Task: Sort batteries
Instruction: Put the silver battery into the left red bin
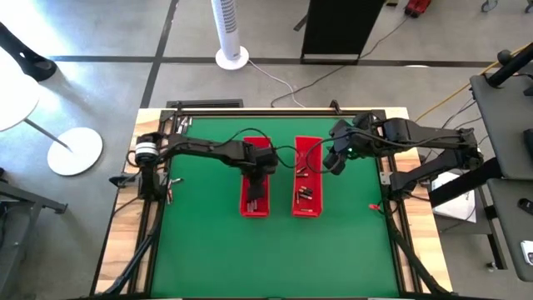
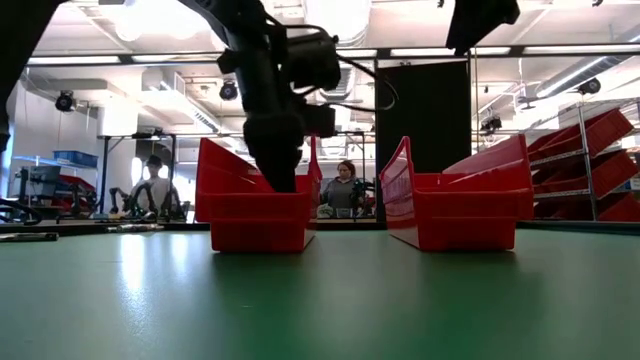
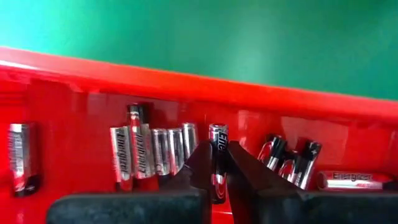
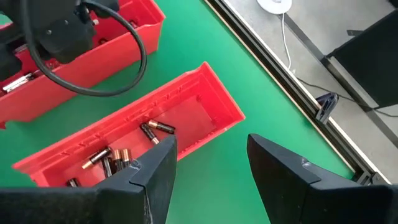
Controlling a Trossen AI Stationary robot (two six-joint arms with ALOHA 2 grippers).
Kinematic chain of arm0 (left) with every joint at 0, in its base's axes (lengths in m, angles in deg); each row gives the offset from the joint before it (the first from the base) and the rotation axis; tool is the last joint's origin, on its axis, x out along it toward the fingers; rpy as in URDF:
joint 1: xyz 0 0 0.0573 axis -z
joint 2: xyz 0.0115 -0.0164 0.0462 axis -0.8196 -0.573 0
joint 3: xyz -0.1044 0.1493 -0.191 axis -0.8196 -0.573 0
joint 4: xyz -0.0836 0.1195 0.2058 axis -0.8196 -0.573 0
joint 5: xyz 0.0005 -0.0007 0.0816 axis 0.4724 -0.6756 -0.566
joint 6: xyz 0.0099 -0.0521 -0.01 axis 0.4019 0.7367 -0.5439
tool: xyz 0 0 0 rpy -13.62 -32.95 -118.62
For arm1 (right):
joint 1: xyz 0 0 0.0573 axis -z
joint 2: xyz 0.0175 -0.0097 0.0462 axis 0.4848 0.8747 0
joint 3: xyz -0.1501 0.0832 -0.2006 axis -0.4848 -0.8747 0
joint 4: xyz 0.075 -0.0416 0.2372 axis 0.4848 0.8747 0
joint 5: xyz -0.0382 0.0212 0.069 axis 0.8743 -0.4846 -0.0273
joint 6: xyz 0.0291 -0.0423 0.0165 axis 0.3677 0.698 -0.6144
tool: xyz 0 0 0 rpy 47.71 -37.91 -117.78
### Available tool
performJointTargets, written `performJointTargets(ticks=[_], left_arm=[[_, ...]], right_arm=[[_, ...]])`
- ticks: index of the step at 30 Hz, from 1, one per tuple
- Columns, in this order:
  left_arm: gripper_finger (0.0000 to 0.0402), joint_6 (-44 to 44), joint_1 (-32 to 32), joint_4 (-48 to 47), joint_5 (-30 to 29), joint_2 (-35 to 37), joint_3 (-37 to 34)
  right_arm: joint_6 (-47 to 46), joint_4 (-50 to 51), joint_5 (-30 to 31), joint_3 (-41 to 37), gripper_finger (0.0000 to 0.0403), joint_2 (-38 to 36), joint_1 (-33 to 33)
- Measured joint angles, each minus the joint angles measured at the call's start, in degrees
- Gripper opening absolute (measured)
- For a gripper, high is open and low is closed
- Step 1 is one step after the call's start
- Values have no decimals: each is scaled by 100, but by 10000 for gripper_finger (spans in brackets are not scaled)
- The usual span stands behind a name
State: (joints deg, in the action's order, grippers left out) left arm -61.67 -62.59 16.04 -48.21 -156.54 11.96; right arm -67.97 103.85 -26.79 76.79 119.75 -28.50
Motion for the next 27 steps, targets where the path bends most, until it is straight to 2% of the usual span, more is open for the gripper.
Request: performJointTargets(ticks=[9, 18, 23, 27], left_arm=[[21, -186, 4, -2, -2, -106, -126], [113, -212, 4, -120, -9, -104, -66], [155, -206, 4, -873, -50, 98, 836], [164, -199, -40, -1770, -493, 209, 1871]], right_arm=[[136, 0, 25, 0, 189, 0, 2], [622, 5, 183, 246, 189, -38, 4], [1257, -9, 190, 730, 189, -57, 4], [1845, -172, 409, 983, 189, -61, 99]])
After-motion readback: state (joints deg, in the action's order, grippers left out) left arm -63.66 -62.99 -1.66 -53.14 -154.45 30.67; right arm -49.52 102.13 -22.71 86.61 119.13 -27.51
